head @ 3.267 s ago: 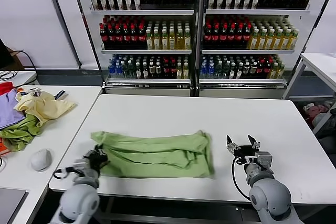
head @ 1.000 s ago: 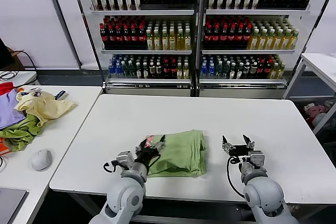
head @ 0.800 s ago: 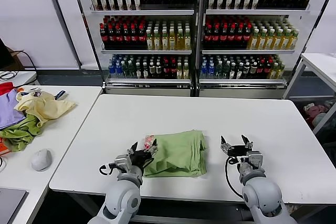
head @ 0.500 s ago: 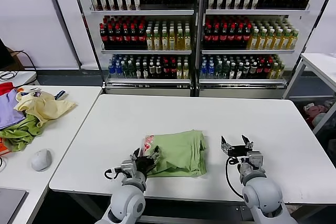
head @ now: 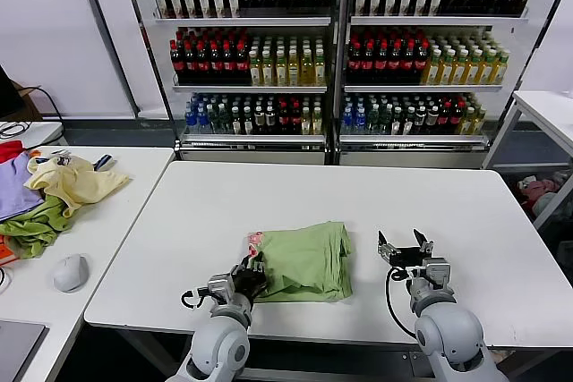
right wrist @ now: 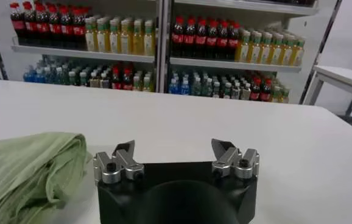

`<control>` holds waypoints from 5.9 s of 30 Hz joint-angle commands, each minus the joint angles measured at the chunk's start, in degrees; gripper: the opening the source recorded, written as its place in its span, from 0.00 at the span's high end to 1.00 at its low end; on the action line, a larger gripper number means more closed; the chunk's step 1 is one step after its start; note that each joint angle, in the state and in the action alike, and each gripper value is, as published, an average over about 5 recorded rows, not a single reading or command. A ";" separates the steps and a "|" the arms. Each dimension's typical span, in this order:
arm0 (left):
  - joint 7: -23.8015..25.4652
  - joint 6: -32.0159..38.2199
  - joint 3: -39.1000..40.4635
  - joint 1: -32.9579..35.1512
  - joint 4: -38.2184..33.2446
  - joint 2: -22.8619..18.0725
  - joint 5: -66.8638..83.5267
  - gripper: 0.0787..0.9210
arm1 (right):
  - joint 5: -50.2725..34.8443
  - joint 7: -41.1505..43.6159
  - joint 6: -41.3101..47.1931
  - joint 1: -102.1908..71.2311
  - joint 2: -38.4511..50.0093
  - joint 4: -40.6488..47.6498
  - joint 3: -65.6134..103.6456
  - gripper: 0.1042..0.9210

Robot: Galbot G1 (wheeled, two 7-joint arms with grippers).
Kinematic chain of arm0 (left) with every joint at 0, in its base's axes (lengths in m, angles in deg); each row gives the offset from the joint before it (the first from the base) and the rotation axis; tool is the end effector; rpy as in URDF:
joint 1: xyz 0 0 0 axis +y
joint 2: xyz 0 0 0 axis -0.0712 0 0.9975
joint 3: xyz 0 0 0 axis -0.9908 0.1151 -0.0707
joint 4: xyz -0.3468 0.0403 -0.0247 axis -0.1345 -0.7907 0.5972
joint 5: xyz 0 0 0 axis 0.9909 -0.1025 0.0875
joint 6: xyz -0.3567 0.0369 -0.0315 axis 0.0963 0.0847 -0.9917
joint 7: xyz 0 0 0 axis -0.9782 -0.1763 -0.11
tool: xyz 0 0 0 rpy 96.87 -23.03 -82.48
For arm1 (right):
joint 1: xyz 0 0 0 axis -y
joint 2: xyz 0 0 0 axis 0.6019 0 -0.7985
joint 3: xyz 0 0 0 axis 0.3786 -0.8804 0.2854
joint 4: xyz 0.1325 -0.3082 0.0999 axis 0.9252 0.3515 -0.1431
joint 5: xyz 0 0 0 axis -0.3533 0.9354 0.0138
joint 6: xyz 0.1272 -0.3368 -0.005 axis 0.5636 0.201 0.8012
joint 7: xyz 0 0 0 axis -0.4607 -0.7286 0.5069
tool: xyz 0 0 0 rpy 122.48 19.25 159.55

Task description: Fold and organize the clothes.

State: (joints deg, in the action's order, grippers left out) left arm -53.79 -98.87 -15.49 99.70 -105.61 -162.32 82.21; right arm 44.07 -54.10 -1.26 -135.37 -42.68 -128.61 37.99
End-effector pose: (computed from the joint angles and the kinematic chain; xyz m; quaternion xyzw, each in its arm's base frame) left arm 0.2949 -0.0768 -0.3108 -0.0325 -0.9602 0.1267 0.2468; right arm 0.3001 -0.0489 -0.2631 0.0026 -0.9859 0.0380 0.1628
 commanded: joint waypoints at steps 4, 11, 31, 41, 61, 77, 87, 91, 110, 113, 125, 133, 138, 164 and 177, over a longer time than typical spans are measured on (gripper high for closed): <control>0.71 2.56 -12.58 -0.23 -4.59 1.46 26.72 0.90 | -0.01 -0.04 0.07 0.02 -0.03 -0.45 -0.15 0.12; 0.83 0.77 -24.97 -1.22 -7.62 6.92 39.63 0.95 | -0.21 0.00 0.08 0.13 0.10 -0.84 -0.19 0.12; -1.26 -3.94 -11.62 -7.78 -16.66 13.02 32.88 0.95 | -1.19 0.13 -0.17 -0.78 0.38 -3.81 1.28 0.12; -0.05 -2.47 12.58 -14.26 3.78 -3.93 6.27 0.95 | -1.89 0.25 -0.54 -1.81 1.53 -5.60 3.53 0.12; 4.51 5.32 15.64 -12.57 -0.45 -3.45 0.03 0.59 | -0.77 0.12 0.25 0.19 -1.21 -5.61 -0.45 0.12; 1.49 11.70 -8.03 4.76 -11.88 8.92 -4.91 0.12 | 4.85 -4.19 -1.47 8.54 -14.60 13.09 -16.72 0.12; 1.44 12.78 -10.14 8.30 -13.05 8.21 -6.74 0.12 | 4.47 -7.21 0.21 12.08 -16.82 19.66 -17.22 0.12; 1.45 12.76 -9.65 8.52 -13.20 7.62 -7.55 0.12 | 3.60 -7.46 -0.08 12.28 -16.30 19.92 -17.09 0.12; 1.67 12.48 -7.34 9.33 -13.69 6.11 -10.01 0.12 | 4.20 -0.04 -2.09 22.60 -2.07 24.44 -12.40 0.71; 1.79 12.45 -7.07 9.24 -13.66 5.91 -10.32 0.12 | 5.55 2.28 -2.39 24.10 -0.63 25.80 -11.26 0.81; 2.73 12.45 -5.62 9.10 -13.45 5.79 -12.07 0.12 | 16.38 3.79 -18.43 13.59 -0.77 20.07 -6.13 0.69; 3.49 12.60 -4.58 9.04 -13.73 5.86 -13.40 0.12 | 9.83 3.30 -21.94 1.70 -0.40 7.68 -0.01 0.40; 4.53 12.79 -4.02 9.13 -14.50 6.00 -15.17 0.12 | 6.14 3.84 -21.80 -5.37 -0.34 -0.56 3.94 0.23; 13.37 13.06 -5.30 13.69 -20.82 7.41 -16.01 0.12 | 7.44 5.65 -25.53 -14.65 -1.99 -9.38 6.19 0.12; 16.14 12.69 -7.50 16.05 -22.46 8.75 -15.86 0.12 | 8.26 5.04 -25.04 -15.82 -1.94 -10.36 5.34 0.12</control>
State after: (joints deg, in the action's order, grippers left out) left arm -39.87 -85.89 -21.94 114.60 -127.19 -153.96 65.73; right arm 51.69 -48.95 -25.93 -150.08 -44.66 -137.91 43.19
